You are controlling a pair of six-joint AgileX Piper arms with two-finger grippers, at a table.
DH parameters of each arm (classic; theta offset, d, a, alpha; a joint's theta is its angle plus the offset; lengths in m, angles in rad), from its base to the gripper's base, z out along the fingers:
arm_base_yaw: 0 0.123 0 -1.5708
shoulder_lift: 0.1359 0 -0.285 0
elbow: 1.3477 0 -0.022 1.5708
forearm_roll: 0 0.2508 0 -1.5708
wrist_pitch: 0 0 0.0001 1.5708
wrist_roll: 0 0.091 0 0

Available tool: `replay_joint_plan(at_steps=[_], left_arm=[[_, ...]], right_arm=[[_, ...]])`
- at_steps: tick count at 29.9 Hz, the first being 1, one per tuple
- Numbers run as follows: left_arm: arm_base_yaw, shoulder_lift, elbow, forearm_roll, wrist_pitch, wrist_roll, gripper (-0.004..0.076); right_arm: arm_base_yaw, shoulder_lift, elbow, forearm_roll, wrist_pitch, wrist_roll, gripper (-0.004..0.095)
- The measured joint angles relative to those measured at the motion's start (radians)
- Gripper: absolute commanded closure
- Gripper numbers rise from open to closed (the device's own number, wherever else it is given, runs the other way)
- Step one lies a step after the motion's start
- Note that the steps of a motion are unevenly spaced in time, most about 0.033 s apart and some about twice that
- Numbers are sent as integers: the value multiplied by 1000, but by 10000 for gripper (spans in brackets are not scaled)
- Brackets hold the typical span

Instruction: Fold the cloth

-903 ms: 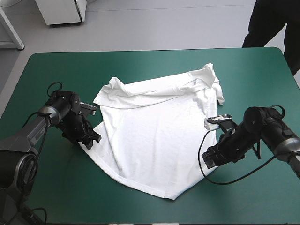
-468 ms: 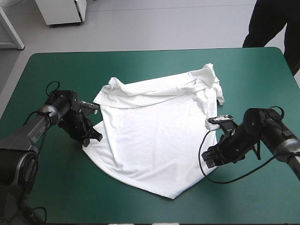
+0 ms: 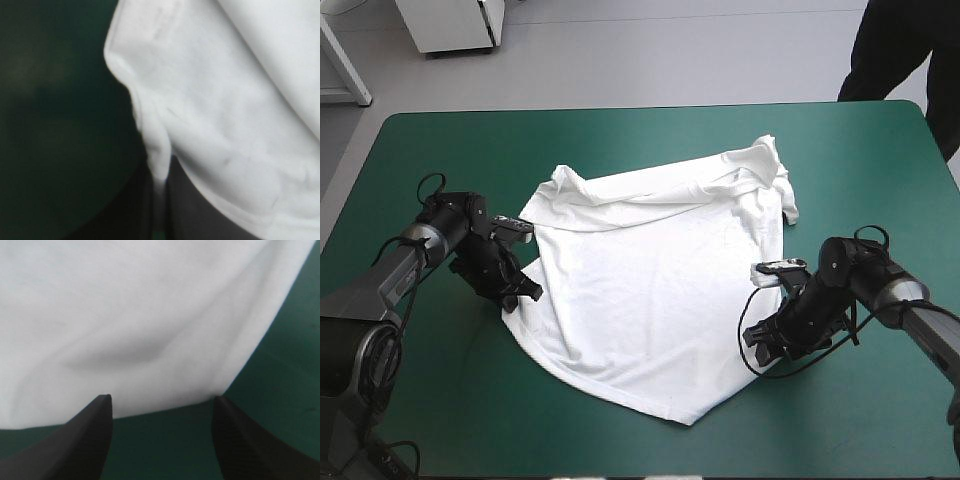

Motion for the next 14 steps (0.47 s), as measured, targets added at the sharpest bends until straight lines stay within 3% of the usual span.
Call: replay_joint_plan(at_steps=[11,14], left_arm=[[0,0,0,-71,-17,29,746],[0,0,0,-74,-20,34,746]], right_arm=[[0,90,-32,-31,11,-10,363],[0,96,-34,-39,11,-9,506]])
